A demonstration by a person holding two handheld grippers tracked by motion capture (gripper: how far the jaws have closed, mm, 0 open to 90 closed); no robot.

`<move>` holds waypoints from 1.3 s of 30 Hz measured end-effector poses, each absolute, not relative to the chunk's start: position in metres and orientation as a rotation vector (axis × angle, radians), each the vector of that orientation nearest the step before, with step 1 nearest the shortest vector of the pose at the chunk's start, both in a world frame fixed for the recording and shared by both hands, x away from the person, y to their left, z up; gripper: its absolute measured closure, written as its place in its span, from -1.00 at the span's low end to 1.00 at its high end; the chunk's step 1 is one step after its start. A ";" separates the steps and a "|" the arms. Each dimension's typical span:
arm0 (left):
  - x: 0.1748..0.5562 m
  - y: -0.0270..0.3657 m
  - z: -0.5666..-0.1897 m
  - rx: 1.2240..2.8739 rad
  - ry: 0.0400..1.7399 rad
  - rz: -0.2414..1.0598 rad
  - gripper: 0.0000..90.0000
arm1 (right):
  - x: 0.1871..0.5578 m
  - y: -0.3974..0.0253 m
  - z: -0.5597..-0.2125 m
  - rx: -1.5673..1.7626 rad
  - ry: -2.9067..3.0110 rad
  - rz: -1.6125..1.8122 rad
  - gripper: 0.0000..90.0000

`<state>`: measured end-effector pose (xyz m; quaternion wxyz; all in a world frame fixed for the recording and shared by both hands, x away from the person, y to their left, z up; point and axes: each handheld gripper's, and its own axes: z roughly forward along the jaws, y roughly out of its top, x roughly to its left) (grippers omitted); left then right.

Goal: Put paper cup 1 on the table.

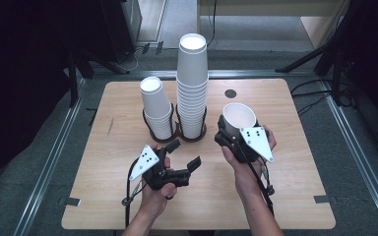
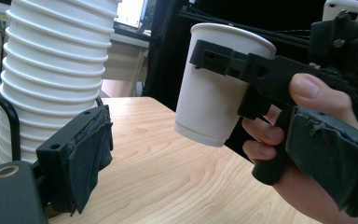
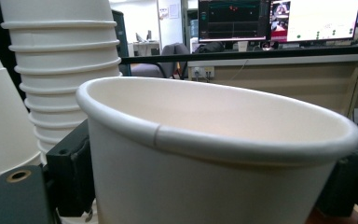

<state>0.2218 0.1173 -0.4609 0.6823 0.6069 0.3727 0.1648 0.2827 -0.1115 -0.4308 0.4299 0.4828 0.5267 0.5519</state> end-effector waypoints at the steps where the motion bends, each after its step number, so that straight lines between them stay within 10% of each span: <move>1: 0.222 0.117 -0.461 1.362 0.837 0.371 -0.84 | 0.284 -0.112 -0.431 1.202 1.312 1.372 -0.70; 39: 0.222 0.119 -0.461 1.362 0.840 0.375 -0.83 | 0.348 -0.140 -0.475 1.116 1.278 1.299 -0.70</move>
